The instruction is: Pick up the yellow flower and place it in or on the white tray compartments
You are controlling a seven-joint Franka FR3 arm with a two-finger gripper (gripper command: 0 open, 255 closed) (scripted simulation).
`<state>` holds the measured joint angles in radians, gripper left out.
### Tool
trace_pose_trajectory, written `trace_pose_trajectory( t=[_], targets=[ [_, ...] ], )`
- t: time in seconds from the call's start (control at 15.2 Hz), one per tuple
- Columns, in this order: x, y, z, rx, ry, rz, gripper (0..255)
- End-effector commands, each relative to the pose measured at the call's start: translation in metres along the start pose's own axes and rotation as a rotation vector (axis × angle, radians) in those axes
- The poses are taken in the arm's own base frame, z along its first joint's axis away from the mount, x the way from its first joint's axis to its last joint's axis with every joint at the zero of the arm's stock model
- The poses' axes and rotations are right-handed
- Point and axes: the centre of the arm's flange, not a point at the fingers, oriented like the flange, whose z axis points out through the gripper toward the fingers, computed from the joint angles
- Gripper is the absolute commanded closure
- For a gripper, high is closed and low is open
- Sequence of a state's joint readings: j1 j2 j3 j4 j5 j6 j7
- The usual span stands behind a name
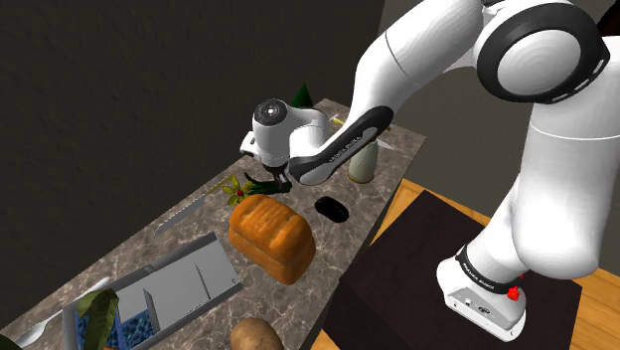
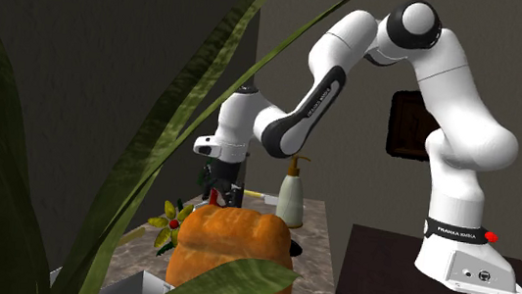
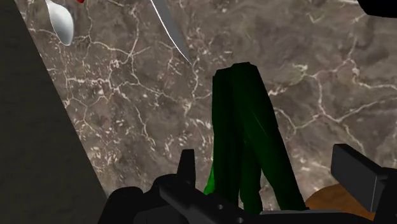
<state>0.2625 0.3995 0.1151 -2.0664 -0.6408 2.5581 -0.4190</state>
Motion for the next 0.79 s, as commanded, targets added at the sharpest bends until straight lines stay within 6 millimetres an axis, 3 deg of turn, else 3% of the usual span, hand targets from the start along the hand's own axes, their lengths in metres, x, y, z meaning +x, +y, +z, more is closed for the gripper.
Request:
trace_pose_trajectory(
  t=[0.0,0.46,0.73],
  targets=[
    [0.015,-0.005,0.02,-0.017,-0.001,-0.07,0],
    [0.015,-0.005,0.057,-0.017,-0.001,-0.07,0],
    [0.015,-0.005,0.06,-0.017,-0.001,-0.07,0]
  ],
)
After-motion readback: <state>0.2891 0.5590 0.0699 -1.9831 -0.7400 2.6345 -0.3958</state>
